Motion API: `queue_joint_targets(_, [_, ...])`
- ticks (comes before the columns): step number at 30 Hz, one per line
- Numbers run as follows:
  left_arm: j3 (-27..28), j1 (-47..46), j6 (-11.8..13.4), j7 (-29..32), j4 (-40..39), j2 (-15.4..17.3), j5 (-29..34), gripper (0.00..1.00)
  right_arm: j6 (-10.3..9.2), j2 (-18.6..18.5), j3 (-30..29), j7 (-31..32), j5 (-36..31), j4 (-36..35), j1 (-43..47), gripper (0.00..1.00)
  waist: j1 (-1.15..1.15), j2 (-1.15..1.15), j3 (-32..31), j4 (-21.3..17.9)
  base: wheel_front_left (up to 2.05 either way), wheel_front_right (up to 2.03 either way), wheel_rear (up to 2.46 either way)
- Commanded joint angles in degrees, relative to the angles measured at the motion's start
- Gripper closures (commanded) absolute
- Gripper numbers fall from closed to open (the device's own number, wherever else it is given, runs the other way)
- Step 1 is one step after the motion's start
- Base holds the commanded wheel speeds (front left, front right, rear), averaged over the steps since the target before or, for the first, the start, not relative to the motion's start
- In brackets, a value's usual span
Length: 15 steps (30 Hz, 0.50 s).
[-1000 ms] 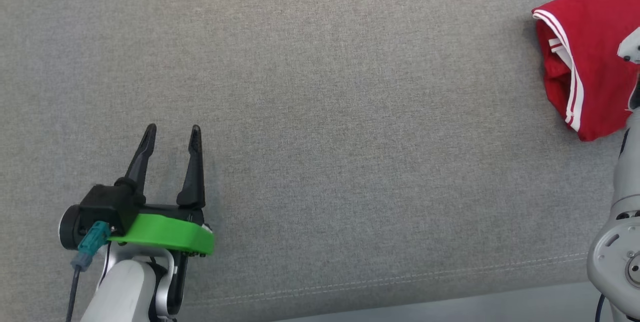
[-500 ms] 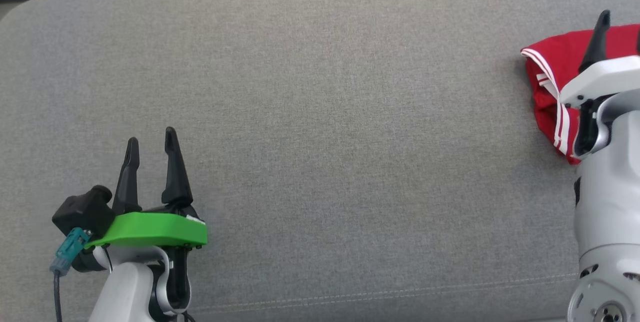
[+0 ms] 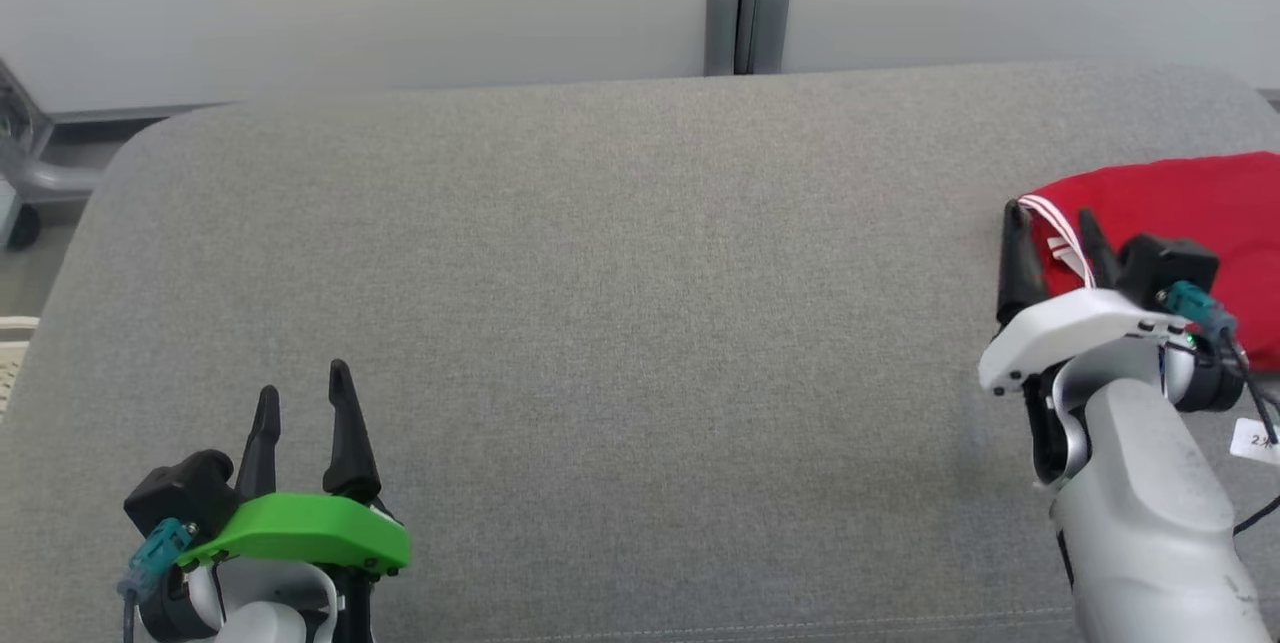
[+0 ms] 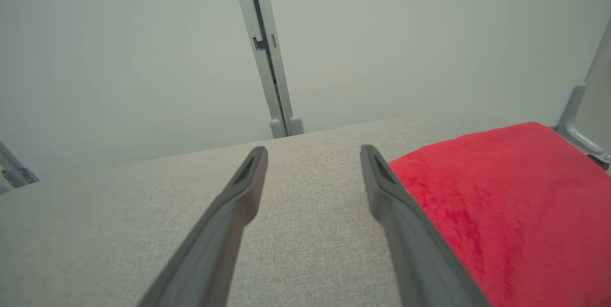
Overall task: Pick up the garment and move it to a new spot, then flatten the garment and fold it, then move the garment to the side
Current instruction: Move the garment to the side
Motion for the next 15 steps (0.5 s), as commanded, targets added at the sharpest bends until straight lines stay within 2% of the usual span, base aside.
queue_joint_targets(1, [-0.75,1.31,-0.27,0.82,-0.61,0.82,0.61,0.00,-0.01,-0.03,2.64,0.01,2.72,-1.48,2.64,0.00,0.00,0.00,-3.45,0.92,0.00,0.00,0.00])
queue_joint_targets(7, [-3.13,3.51,-0.62,2.24,-2.29,3.15,2.87,0.00,-0.01,-0.05,9.74,2.17,7.83,-7.49,9.43,0.00,0.00,0.00,-4.89,1.05,0.00,0.00,0.00])
queue_joint_targets(15, [-3.52,6.08,-0.75,1.70,-2.45,3.83,2.80,0.00,-0.01,-0.07,13.11,4.44,11.03,-15.27,17.51,0.00,0.00,0.00,-5.88,2.09,0.00,0.00,0.00])
